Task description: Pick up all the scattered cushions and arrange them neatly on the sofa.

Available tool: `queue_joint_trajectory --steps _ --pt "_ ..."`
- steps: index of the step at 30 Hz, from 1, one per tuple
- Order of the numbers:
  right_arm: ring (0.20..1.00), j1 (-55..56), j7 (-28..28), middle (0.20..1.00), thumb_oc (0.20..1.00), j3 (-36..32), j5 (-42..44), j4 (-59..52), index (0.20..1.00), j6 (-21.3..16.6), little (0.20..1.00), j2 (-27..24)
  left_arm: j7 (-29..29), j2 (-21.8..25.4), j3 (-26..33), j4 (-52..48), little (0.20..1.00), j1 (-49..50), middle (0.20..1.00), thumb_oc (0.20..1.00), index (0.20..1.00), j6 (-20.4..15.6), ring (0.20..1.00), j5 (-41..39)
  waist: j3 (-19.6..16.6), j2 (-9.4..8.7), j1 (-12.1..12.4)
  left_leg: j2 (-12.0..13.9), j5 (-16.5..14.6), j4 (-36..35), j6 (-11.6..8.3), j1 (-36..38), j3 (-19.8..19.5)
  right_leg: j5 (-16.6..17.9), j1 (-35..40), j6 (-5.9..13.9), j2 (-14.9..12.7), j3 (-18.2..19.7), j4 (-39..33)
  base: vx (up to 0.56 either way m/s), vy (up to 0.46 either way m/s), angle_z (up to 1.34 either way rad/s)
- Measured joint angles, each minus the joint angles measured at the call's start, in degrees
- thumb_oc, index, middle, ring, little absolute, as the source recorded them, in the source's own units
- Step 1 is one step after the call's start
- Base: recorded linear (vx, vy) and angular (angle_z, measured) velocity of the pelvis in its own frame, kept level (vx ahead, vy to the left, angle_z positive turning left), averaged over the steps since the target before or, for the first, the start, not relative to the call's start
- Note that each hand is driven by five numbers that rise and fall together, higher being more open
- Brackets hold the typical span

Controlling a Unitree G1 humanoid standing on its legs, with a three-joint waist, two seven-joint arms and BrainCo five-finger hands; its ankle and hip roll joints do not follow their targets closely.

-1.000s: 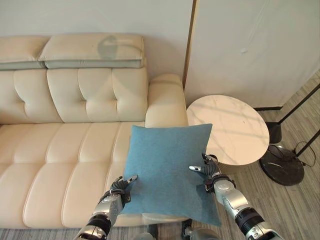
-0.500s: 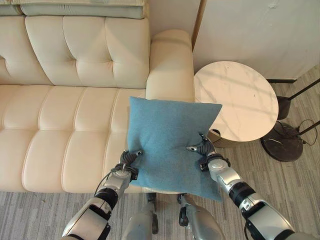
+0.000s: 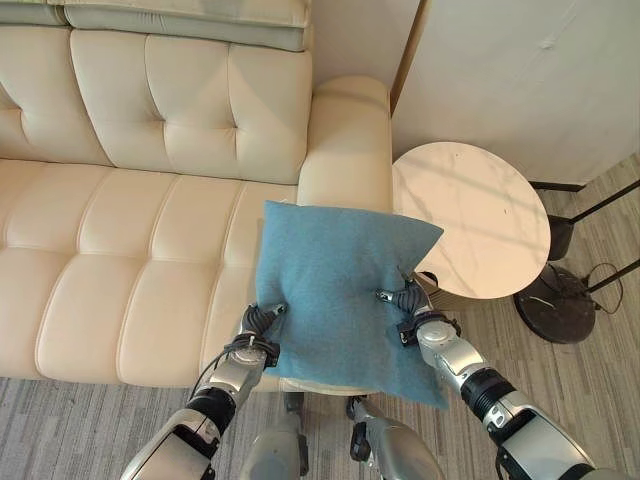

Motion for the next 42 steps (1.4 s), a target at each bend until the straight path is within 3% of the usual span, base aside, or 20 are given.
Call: queue_joint_trajectory --steps 7,8,9,11,14,15,18,22,23,27,28,29,30,31,34,36,37,38,41,42 --pt "0.2 1.93 -0.71 0.2 0.2 0.85 -0.37 -6.69 0.2 0.8 0.2 -1.33 1.78 2.56 0.76 -10.23 0.2 5.72 0.2 0.2 0.2 0.63 0.2 0.26 -0.18 -0.35 0.51 0.19 -0.04 1.15 1.2 0.55 1.63 1.11 -0.16 0.51 0.13 2.0 1.26 -0.12 -0.022 -0.13" --pt "0.2 2.06 -0.57 0.2 0.2 1.48 -1.04 -7.31 0.2 1.04 0.2 -1.69 1.81 3.32 1.39 -12.45 0.2 7.07 0.2 0.2 0.2 0.92 0.2 0.73 0.12 0.24 0.68 1.37 0.05 1.31 1.89 0.43 1.82 -0.59 -0.38 2.13 0.48 2.16 3.23 -0.05 -0.107 0.01" --pt "0.2 2.96 -0.47 0.2 0.2 1.46 -1.65 -8.85 0.2 1.05 0.2 -2.26 1.85 3.56 1.73 -15.0 0.2 8.46 0.2 0.2 0.2 1.04 0.2 2.47 0.31 1.28 0.67 2.66 -0.05 1.33 2.07 0.61 1.28 -6.2 -1.5 2.63 0.71 1.56 9.42 -0.01 -0.083 0.02" --pt "0.2 5.6 0.23 0.2 0.2 1.37 -2.56 -12.79 0.2 1.43 0.2 -3.34 1.82 4.16 3.1 -19.08 0.2 11.99 0.2 0.2 0.2 1.7 0.2 4.25 -0.22 1.31 1.88 3.98 0.51 1.61 1.28 0.59 0.94 -12.62 1.04 3.08 0.38 1.72 16.82 -0.04 -0.151 0.07" --pt "0.2 7.06 0.95 0.2 0.2 1.08 -3.71 -16.49 0.2 1.44 0.2 -3.67 1.81 4.59 3.71 -21.16 0.2 14.31 0.2 0.2 0.2 2.41 0.2 5.43 -0.29 1.13 3.24 3.66 1.22 1.98 0.33 0.27 0.06 -17.71 5.44 3.54 0.44 4.37 13.42 -0.2 -0.258 0.11" --pt "0.2 8.44 1.46 0.2 0.2 1.16 -4.43 -18.74 0.2 1.45 0.2 -4.24 1.78 3.43 5.9 -21.97 0.2 16.62 0.2 0.2 0.2 2.53 0.2 6.68 -0.48 1.78 3.77 4.01 1.72 2.73 -0.34 -0.24 -0.15 -13.8 9.21 1.23 1.99 4.88 6.0 -0.17 -0.173 0.07" --pt "0.2 10.24 2.37 0.2 0.2 0.9 -4.71 -23.05 0.2 1.4 0.2 -6.13 1.81 3.16 6.17 -23.87 0.2 19.46 0.2 0.2 0.2 2.67 0.2 6.98 -0.64 2.73 4.22 5.23 2.74 3.83 -1.85 -1.61 -2.27 -10.51 12.4 -0.33 4.23 2.97 -0.01 -0.32 -0.261 0.33" --pt "0.2 12.45 2.77 0.2 0.2 0.39 -4.75 -27.87 0.2 1.39 0.2 -7.96 1.78 2.02 6.65 -28.55 0.2 24.16 0.2 0.2 0.2 2.84 0.2 6.97 -0.6 3.31 4.47 6.48 4.22 3.58 -3.94 -1.45 -3.76 -10.89 13.51 -0.87 5.7 0.5 -0.01 -0.27 -0.11 0.42" --pt "0.2 12.57 2.8 0.2 0.2 0.43 -4.88 -29.44 0.2 1.22 0.2 -9.4 1.78 1.5 6.49 -30.48 0.2 25.14 0.2 0.2 0.2 3.22 0.2 7.0 -0.37 4.81 4.57 7.07 5.64 4.61 -5.95 -2.83 -6.89 -11.39 12.39 -2.46 7.03 -0.72 2.78 -0.32 -0.087 0.53" --pt "0.2 12.84 3.19 0.2 0.2 -0.16 -5.48 -31.11 0.2 1.17 0.2 -9.87 1.92 1.63 6.69 -32.37 0.2 25.6 0.2 0.2 0.2 3.31 0.2 7.55 -0.3 5.82 4.58 6.8 6.71 5.65 -8.62 -3.47 -7.9 -14.6 10.65 -5.88 6.29 -2.09 5.99 -0.13 -0.023 0.29" --pt "0.2 13.09 3.33 0.2 0.2 -0.12 -5.78 -33.19 0.2 1.15 0.2 -10.04 2.2 2.02 6.97 -32.52 0.2 25.6 0.2 0.2 0.2 3.29 0.2 7.65 -0.32 5.68 4.68 5.35 2.37 9.81 -6.96 -4.14 -7.63 -14.11 9.62 -6.94 5.13 -2.59 6.79 -0.12 0.002 -0.06" --pt "0.2 13.52 3.38 0.2 0.2 -0.13 -5.81 -35.39 0.2 0.9 0.2 -10.04 2.47 1.99 7.38 -32.56 0.2 25.55 0.2 0.2 0.2 3.22 0.2 7.78 -0.52 5.0 4.29 3.35 -0.21 12.71 -4.58 -4.82 -6.32 -14.59 8.21 -6.32 3.73 -2.56 7.96 -0.12 0.016 0.01" --pt "0.2 13.64 3.42 0.2 0.2 -0.17 -5.75 -36.84 0.2 0.85 0.2 -10.4 2.56 1.91 7.6 -32.62 0.2 25.47 0.2 0.2 0.2 3.2 0.2 7.93 -0.45 5.41 3.99 2.27 -0.86 13.03 -3.38 -4.52 -5.28 -14.15 7.44 -5.38 3.4 -3.17 9.38 -0.15 0.03 0.42" --pt "0.2 14.76 3.41 0.2 0.2 -0.74 -5.76 -39.98 0.2 0.46 0.2 -12.01 2.78 1.27 7.5 -33.93 0.2 25.39 0.2 0.2 0.2 3.16 0.2 8.95 -0.67 7.22 2.4 2.95 -1.79 10.85 -1.63 -4.3 -4.86 -15.16 5.96 -4.02 4.34 -4.16 11.8 -0.1 0.04 0.67" --pt "0.2 14.97 3.24 0.2 0.2 -1.26 -5.48 -40.31 0.2 -0.67 0.2 -12.39 4.0 1.27 7.77 -37.17 0.2 26.02 0.2 0.2 0.2 2.69 0.2 9.3 -0.73 6.86 2.36 2.09 -0.36 7.36 -2.49 -4.48 -6.46 -16.51 3.99 -4.26 3.42 -4.94 14.7 -0.05 0.054 0.53" --pt "0.2 15.04 3.22 0.2 0.2 -0.96 -4.51 -40.86 0.2 -0.83 0.2 -12.66 4.48 1.35 7.86 -37.15 0.2 26.06 0.2 0.2 0.2 2.56 0.2 9.04 -0.73 6.07 2.65 2.98 -3.57 6.33 -3.32 -4.15 -1.72 -14.91 4.41 -5.54 1.85 -7.06 13.09 -0.02 0.06 0.53" --pt "0.2 15.01 3.22 0.2 0.2 -0.95 -4.51 -41.11 0.2 -1.01 0.2 -12.75 4.53 1.51 7.89 -37.14 0.2 26.06 0.2 0.2 0.2 2.4 0.2 9.0 -0.55 5.5 2.56 3.18 -4.19 6.51 -3.23 -4.14 0.17 -14.73 4.63 -5.56 1.03 -7.94 12.25 -0.06 0.128 0.55" --pt "0.2 14.95 3.22 0.2 0.2 -1.03 -4.51 -41.32 0.2 -1.43 0.2 -12.67 4.55 1.48 7.83 -37.12 0.2 26.17 0.2 0.2 0.2 2.25 0.2 8.9 -0.21 4.88 2.81 3.41 -3.64 7.63 -1.18 -3.83 0.21 -14.53 4.81 -5.41 -0.14 -8.37 12.33 -0.09 0.185 0.54" --pt "0.2 15.53 2.71 0.2 0.2 -1.32 -4.51 -42.43 0.2 -1.54 0.2 -13.56 4.65 -0.86 7.81 -36.58 0.2 26.61 0.2 0.2 0.2 -0.16 0.2 2.5 -0.11 4.27 -0.14 7.63 -3.79 7.56 -2.18 -2.55 6.85 -13.9 8.06 -4.4 -2.83 -15.58 10.35 -0.06 0.202 1.16" --pt "0.2 15.51 2.68 0.2 0.2 -2.16 -4.57 -42.94 0.2 -1.72 0.2 -13.93 4.76 -2.11 7.79 -36.6 0.2 26.46 0.2 0.2 0.2 -0.72 0.2 0.65 -0.15 4.35 -0.48 10.38 -3.85 7.05 -2.22 -2.54 9.71 -13.79 8.22 -3.62 -3.44 -17.81 10.35 0.0 0.231 0.87"
